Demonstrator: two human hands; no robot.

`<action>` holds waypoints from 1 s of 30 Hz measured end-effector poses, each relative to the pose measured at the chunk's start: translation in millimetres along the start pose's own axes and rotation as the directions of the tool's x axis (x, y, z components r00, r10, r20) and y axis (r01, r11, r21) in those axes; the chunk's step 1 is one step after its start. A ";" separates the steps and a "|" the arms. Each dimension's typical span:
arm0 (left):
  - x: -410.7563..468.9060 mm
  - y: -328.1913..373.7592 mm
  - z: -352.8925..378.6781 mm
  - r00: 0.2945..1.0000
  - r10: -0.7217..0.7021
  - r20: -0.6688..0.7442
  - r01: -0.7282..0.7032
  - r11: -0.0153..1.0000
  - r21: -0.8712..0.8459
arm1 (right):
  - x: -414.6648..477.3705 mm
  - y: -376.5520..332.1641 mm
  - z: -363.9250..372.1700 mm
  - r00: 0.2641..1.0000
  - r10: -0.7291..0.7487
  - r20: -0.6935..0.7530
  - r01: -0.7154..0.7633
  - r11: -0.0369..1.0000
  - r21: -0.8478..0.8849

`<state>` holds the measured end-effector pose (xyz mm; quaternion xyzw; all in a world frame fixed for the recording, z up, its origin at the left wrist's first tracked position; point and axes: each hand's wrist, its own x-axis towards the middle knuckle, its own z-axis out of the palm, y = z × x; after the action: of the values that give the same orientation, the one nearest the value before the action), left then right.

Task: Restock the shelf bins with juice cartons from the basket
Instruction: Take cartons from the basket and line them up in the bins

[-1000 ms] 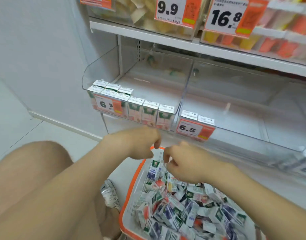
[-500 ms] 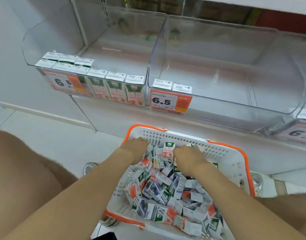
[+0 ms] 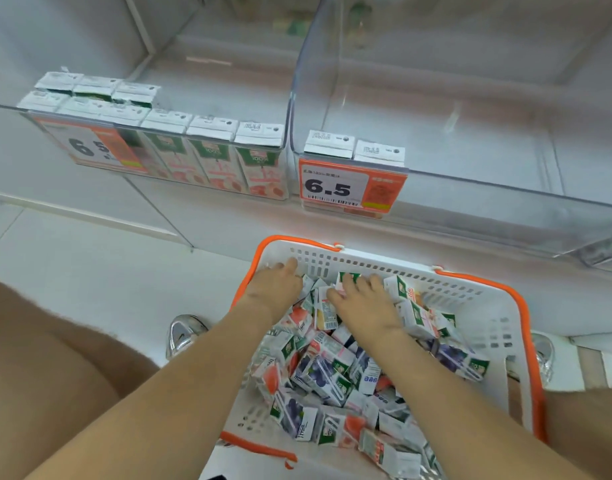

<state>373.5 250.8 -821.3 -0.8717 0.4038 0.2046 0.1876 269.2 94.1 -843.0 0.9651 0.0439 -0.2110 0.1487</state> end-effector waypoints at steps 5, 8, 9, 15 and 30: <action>-3.3 6.7 8.5 0.995 0.063 -0.076 -0.049 0.983 0.176 | -1.8 5.0 -4.6 0.991 -0.074 -0.109 0.076 0.997 0.015; -4.0 2.5 10.3 0.993 0.087 -0.080 -0.065 0.968 0.243 | -9.5 11.7 -15.0 0.981 0.066 -0.184 -0.006 0.952 0.307; -3.7 2.7 10.4 0.993 0.090 -0.080 -0.068 0.966 0.250 | -12.7 14.5 -20.1 0.971 0.137 -0.196 -0.044 0.909 0.414; -7.2 -10.0 3.1 0.984 0.163 -0.074 -0.148 0.973 0.177 | -37.8 26.9 -49.2 0.853 0.522 0.009 -0.141 0.214 0.966; -106.8 -44.0 -121.1 0.973 0.100 -0.208 -0.214 0.727 -0.653 | -125.4 29.7 -161.1 0.932 0.363 0.008 0.026 -0.090 0.996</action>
<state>369.7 284.7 -657.5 -0.8564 0.3892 0.2815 -0.1893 223.3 112.3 -642.7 0.7802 -0.2274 -0.0233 -0.5823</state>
